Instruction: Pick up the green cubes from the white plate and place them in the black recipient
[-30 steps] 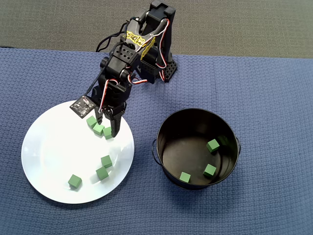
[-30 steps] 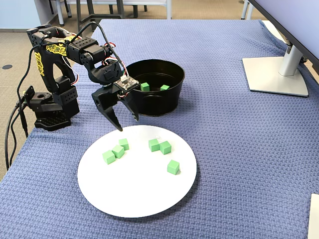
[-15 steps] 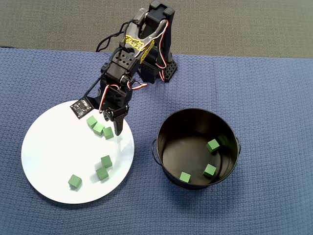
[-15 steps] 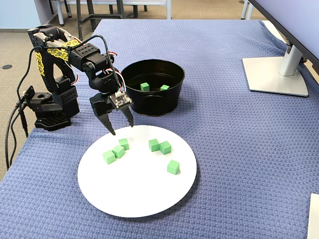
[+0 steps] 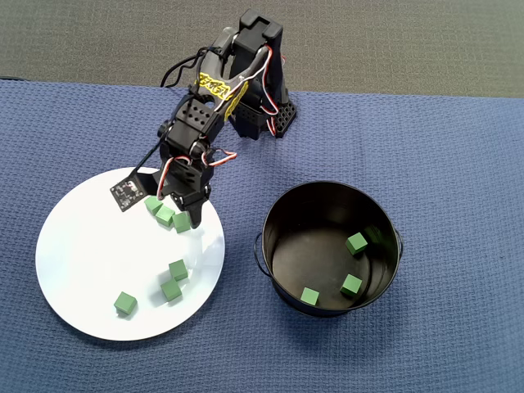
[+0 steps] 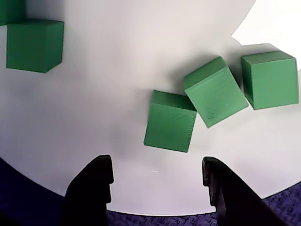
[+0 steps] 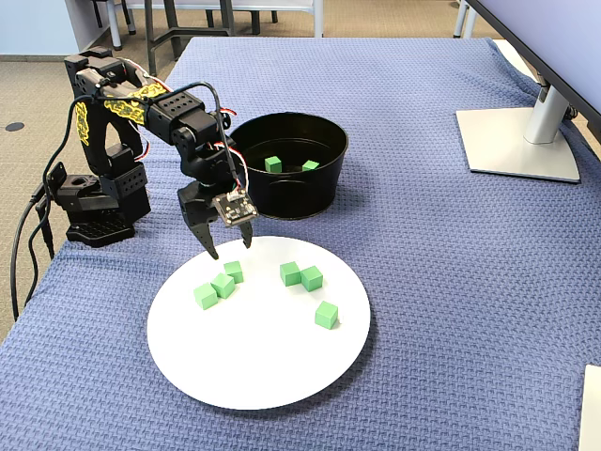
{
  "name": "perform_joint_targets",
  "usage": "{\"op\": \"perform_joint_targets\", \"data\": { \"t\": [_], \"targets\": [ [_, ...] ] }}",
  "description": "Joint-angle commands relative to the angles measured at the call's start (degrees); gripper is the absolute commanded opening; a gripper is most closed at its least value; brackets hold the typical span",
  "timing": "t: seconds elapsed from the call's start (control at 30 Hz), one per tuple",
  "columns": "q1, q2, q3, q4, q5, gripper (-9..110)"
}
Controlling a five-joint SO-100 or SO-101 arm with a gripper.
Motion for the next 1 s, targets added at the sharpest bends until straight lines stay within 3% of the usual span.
{"op": "perform_joint_targets", "data": {
  "t": [0.0,0.97],
  "targets": [
    [0.8,-1.5,-6.2,2.2,1.6,16],
    [2.1,-4.5,-3.8,-3.2,8.2,20]
  ]
}}
